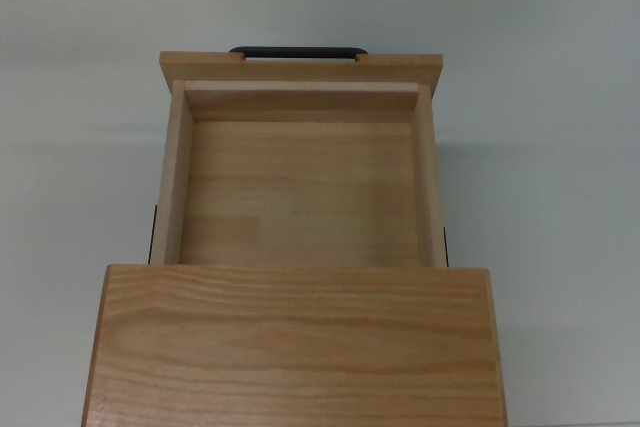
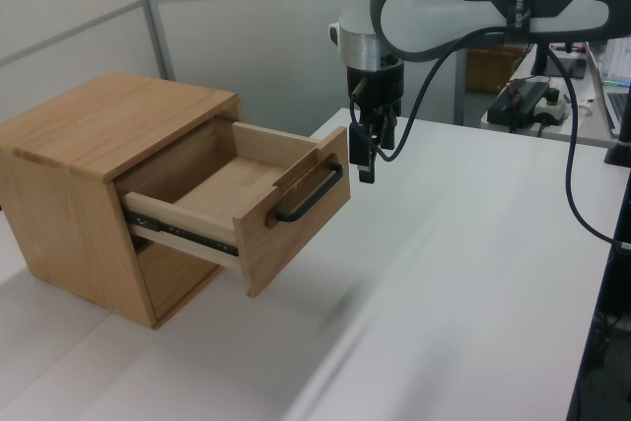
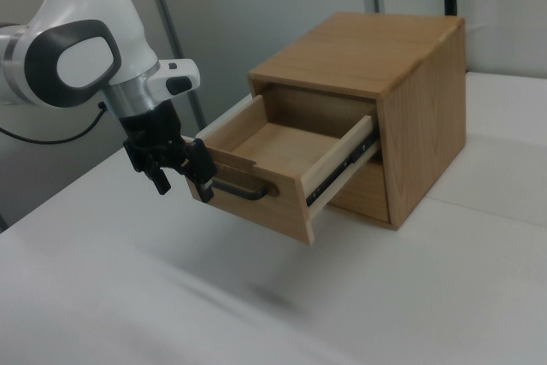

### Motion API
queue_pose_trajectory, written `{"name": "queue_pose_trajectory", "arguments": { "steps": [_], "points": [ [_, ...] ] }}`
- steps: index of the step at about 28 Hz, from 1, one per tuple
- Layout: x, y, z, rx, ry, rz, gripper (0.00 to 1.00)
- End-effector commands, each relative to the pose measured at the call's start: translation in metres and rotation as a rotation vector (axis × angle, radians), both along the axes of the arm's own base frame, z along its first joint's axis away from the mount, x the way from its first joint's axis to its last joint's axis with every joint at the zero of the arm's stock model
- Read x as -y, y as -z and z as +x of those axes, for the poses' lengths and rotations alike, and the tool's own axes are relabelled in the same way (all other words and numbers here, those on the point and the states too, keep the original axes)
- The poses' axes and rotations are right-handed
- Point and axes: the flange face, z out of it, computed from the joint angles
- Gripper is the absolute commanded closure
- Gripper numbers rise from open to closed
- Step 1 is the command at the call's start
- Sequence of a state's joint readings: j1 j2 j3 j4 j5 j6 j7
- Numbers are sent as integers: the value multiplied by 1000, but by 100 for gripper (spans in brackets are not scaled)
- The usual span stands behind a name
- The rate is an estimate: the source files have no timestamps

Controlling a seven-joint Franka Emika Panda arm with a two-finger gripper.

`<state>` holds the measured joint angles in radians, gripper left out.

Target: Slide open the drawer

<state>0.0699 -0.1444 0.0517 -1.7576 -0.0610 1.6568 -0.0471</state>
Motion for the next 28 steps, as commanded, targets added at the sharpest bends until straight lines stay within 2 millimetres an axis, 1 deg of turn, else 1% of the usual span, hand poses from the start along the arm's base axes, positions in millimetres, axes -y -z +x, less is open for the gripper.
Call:
{"name": "queue_pose_trajectory", "arguments": {
  "steps": [1,15,18,28],
  "points": [
    [-4,-5,-1,-17,-5,5,0],
    [-8,0,1,-23,11,4,0],
    [-15,0,1,-24,2,3,0],
    [-21,4,3,-31,-7,1,0]
  ]
}}
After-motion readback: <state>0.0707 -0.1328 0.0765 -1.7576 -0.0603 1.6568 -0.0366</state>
